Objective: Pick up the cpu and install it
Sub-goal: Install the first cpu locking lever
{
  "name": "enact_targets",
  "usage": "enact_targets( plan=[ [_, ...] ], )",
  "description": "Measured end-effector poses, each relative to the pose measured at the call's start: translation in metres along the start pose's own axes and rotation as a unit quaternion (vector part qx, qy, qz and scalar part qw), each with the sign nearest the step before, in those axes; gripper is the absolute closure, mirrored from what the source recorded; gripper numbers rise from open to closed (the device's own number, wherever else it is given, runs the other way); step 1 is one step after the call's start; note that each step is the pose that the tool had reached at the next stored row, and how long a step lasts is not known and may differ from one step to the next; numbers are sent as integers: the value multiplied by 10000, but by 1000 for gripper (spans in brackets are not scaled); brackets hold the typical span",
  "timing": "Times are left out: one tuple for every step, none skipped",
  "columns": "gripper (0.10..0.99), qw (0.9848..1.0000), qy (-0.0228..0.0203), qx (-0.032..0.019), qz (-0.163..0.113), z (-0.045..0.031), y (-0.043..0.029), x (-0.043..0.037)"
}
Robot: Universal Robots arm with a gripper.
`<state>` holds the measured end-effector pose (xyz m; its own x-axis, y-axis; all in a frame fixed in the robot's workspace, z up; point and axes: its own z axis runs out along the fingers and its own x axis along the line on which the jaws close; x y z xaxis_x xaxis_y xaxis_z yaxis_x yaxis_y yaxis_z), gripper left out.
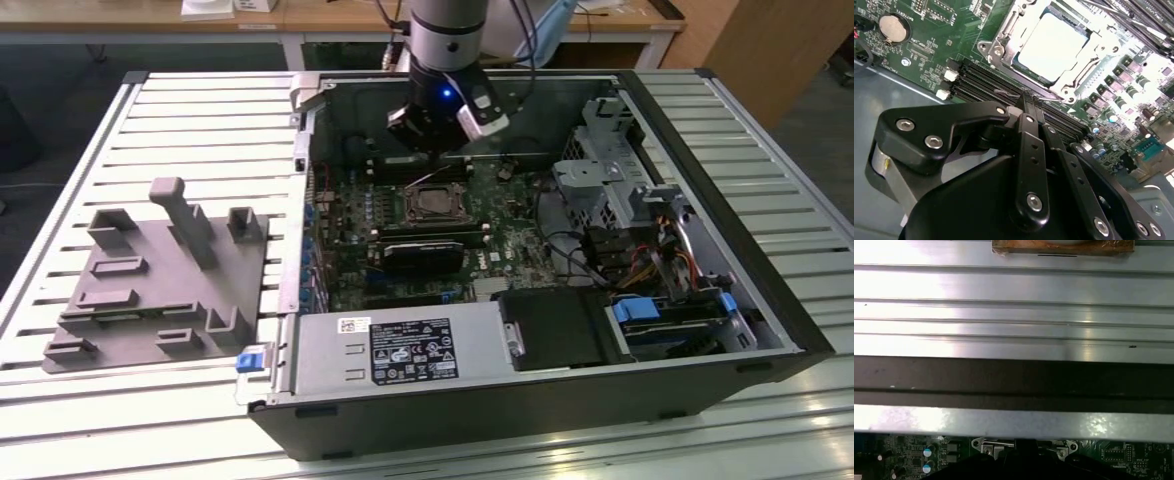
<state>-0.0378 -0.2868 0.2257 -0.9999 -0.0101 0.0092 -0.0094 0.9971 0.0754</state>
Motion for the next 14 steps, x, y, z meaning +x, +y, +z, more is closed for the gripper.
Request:
enact_targets(
  plan=[
    [980,10000,0,0,0,3,2,-7],
    [980,10000,0,1,0,6,4,-14],
    [980,10000,0,0,0,10,6,-21],
    [980,10000,-1,-1,0,14,7,-26],
    [980,10000,0,0,0,18,7,-32],
    [980,10000,0,1,0,21,8,-40],
    [980,10000,0,1,0,24,8,-51],
    [980,10000,1,1,1,28,9,-62],
    [980,10000,0,0,0,33,9,-74],
    [980,10000,0,-1,0,38,9,-85],
    [980,10000,0,0,0,44,8,-92],
    [980,10000,1,0,0,51,8,-99],
    [980,10000,1,0,0,59,8,-106],
    [980,10000,1,0,0,69,7,-114]
  ],
)
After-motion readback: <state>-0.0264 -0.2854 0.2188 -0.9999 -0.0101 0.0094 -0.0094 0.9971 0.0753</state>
